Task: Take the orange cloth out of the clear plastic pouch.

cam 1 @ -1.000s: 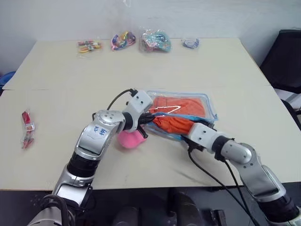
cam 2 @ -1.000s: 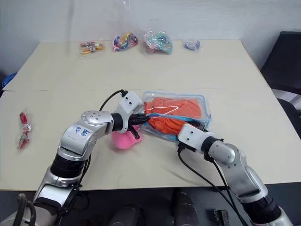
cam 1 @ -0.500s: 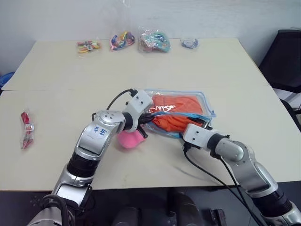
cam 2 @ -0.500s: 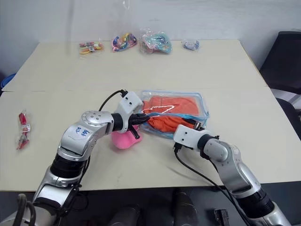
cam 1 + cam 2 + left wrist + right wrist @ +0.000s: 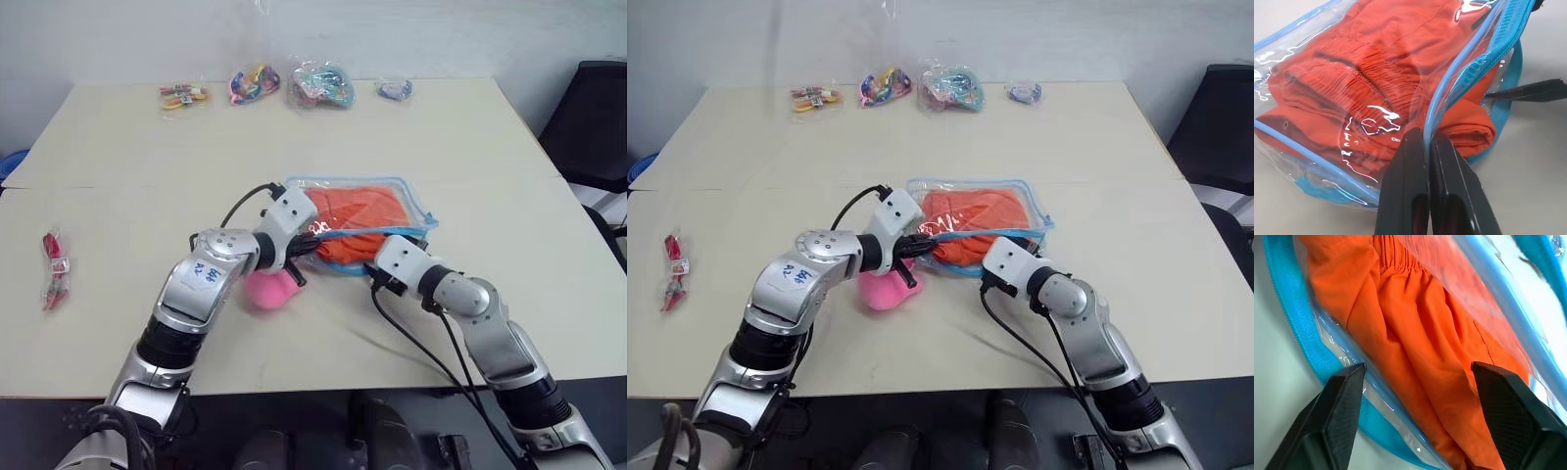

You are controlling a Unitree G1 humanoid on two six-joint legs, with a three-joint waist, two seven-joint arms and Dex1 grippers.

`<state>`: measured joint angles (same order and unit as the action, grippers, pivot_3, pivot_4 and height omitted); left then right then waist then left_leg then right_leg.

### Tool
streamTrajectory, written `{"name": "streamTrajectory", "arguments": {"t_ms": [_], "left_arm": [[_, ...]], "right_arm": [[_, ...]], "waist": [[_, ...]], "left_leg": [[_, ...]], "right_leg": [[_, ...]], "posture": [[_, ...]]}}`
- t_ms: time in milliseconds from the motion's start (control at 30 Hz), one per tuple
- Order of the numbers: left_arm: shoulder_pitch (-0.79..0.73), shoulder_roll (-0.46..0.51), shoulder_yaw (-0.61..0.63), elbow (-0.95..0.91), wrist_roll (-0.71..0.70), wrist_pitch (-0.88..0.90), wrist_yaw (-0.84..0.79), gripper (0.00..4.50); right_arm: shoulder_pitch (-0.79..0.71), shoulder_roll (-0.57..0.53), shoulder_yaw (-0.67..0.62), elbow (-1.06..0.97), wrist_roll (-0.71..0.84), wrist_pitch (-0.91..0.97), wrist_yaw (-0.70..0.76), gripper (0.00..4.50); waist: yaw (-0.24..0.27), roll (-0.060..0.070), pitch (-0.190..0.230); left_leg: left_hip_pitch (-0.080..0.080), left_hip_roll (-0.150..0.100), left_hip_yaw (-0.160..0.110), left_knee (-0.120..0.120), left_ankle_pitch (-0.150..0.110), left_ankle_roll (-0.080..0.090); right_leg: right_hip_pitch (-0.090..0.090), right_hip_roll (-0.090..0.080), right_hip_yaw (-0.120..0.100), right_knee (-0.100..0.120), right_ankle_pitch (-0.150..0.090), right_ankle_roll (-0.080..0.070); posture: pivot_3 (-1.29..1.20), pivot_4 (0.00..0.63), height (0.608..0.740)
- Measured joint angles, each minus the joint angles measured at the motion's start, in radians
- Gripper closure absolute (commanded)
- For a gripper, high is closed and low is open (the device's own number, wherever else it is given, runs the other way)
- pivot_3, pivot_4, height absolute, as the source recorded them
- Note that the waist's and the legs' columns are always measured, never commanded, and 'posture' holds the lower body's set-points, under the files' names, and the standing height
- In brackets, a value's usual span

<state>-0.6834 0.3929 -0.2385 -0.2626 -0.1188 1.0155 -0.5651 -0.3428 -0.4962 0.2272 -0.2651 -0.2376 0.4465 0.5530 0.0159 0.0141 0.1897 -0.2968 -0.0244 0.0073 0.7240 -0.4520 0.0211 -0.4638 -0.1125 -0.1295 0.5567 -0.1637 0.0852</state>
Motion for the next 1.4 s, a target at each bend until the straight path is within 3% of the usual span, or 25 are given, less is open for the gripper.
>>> {"name": "streamTrajectory", "arguments": {"t_ms": [167, 267, 333, 733, 1100, 1200, 1333, 1400], "left_arm": [[0.003, 0.000, -0.006, 0.000, 0.000, -0.003, 0.001, 4.50], [0.006, 0.000, -0.008, 0.000, 0.000, -0.004, 0.002, 4.50], [0.007, 0.000, -0.010, 0.000, -0.001, -0.005, 0.002, 4.50], [0.008, -0.001, -0.011, 0.001, -0.001, -0.021, 0.002, 4.50], [0.008, -0.002, -0.010, 0.004, -0.001, -0.023, 0.005, 4.50], [0.008, -0.002, -0.009, 0.004, -0.001, -0.023, 0.006, 4.50], [0.008, -0.001, -0.009, 0.005, -0.001, -0.023, 0.007, 4.50], [0.008, -0.002, -0.009, 0.008, -0.001, -0.025, 0.007, 4.50]], "right_arm": [[-0.004, 0.008, -0.007, 0.000, 0.017, 0.021, 0.001, 0.93], [-0.015, 0.012, -0.003, 0.008, 0.022, 0.028, 0.001, 1.53], [-0.026, 0.008, 0.005, 0.031, 0.011, 0.011, -0.001, 2.18], [-0.092, -0.053, 0.080, 0.138, -0.133, -0.139, -0.026, 2.18], [-0.200, -0.033, 0.119, 0.307, -0.211, -0.254, -0.047, 2.18], [-0.207, -0.019, 0.118, 0.331, -0.210, -0.268, -0.050, 2.76], [-0.195, -0.010, 0.118, 0.342, -0.207, -0.278, -0.043, 4.22], [-0.184, -0.012, 0.118, 0.332, -0.210, -0.282, -0.040, 4.47]], "waist": [[0.000, 0.000, 0.000], [-0.001, 0.000, 0.000], [0.000, 0.000, 0.000], [0.000, 0.000, 0.000], [-0.010, 0.000, 0.000], [-0.015, 0.000, 0.000], [-0.016, 0.000, 0.000], [-0.016, 0.000, 0.000]], "left_leg": [[0.000, 0.000, 0.000, 0.000, 0.000, 0.000], [0.000, 0.000, 0.000, 0.000, 0.000, 0.000], [0.000, 0.000, 0.000, 0.000, 0.000, 0.000], [0.000, 0.000, 0.000, 0.000, 0.000, 0.000], [0.000, 0.001, 0.000, 0.000, 0.000, -0.001], [0.000, 0.002, -0.001, 0.000, 0.000, -0.001], [0.000, 0.003, -0.001, 0.000, 0.000, -0.001], [0.000, 0.002, -0.002, 0.000, 0.000, -0.001]], "right_leg": [[0.000, 0.000, 0.000, 0.000, 0.000, 0.000], [0.000, 0.000, 0.000, 0.000, 0.000, 0.000], [0.000, 0.000, 0.000, 0.000, 0.000, 0.000], [-0.001, 0.000, 0.000, 0.000, 0.000, 0.000], [0.000, -0.001, 0.000, 0.000, 0.000, 0.000], [0.000, -0.001, 0.000, 0.000, 0.000, 0.000], [0.000, -0.001, -0.001, 0.000, 0.000, 0.000], [0.000, -0.001, -0.001, 0.000, 0.000, 0.000]], "posture": [[0.00, 0.150, 0.740], [0.00, 0.150, 0.740], [0.00, 0.150, 0.740], [0.00, 0.150, 0.740], [0.00, 0.150, 0.740], [0.00, 0.150, 0.740], [0.00, 0.150, 0.740], [0.00, 0.150, 0.740]]}}
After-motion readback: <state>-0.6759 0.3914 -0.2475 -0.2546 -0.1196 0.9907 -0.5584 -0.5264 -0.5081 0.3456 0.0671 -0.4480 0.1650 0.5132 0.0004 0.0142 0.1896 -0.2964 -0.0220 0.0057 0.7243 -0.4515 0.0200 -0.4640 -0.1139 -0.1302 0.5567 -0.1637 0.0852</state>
